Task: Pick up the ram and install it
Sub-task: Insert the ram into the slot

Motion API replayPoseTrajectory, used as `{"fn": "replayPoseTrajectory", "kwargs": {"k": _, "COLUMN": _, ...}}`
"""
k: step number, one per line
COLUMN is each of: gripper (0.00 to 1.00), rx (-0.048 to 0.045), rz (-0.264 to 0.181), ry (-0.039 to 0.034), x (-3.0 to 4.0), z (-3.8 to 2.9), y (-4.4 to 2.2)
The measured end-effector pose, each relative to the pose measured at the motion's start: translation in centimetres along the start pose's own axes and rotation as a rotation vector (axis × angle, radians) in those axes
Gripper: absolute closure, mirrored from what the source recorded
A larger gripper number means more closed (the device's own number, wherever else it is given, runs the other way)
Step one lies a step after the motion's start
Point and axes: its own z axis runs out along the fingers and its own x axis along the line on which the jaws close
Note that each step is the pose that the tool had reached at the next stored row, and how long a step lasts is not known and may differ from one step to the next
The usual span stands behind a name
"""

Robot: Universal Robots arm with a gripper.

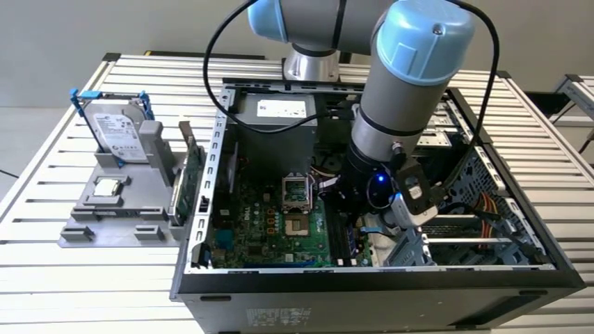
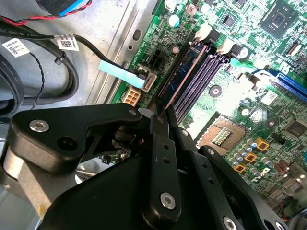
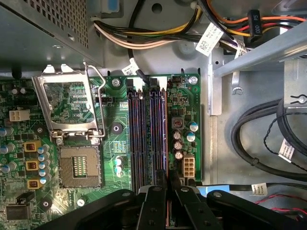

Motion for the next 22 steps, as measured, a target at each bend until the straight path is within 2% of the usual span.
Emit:
{"fn": "replayPoseTrajectory", "kwargs": {"k": 2, "gripper": 1.00, "rx": -0.0002, "rz": 0.000, "ry": 0.0000, "x": 0.00, "z": 0.01, "y": 0.00}}
{"fn": "replayPoseTrajectory", "kwargs": {"k": 3, "gripper": 0.00, "rx": -0.0003, "rz": 0.000, "ry": 0.0001, "x": 0.00, "z": 0.01, "y": 0.01}}
{"fn": "replayPoseTrajectory", "kwargs": {"k": 8, "gripper": 0.00, "rx": 0.0027, "rz": 0.000, "ry": -0.0001, "x": 0.00, "z": -0.12, "y": -0.01}}
{"fn": "replayPoseTrajectory", "kwargs": {"k": 11, "gripper": 0.00, "rx": 0.0040, "rz": 0.000, "ry": -0.0002, "x": 0.01, "z": -0.77, "y": -0.02}}
{"fn": "replayPoseTrajectory", "kwargs": {"k": 16, "gripper": 0.00, "rx": 0.0047, "rz": 0.000, "ry": -0.0002, "x": 0.03, "z": -2.56, "y": -0.06}}
{"fn": "replayPoseTrajectory", "kwargs": {"k": 19, "gripper": 0.00, "rx": 0.0050, "rz": 0.000, "ry": -0.0003, "x": 0.04, "z": -3.04, "y": -0.07}}
{"fn": "replayPoseTrajectory", "kwargs": {"k": 21, "gripper": 0.00, "rx": 0.0059, "rz": 0.000, "ry": -0.0003, "x": 0.04, "z": -3.03, "y": -0.07}}
{"fn": "replayPoseTrajectory", "kwargs": {"k": 22, "gripper": 1.00, "rx": 0.0062, "rz": 0.000, "ry": -0.0003, "x": 0.04, "z": -3.03, "y": -0.07}}
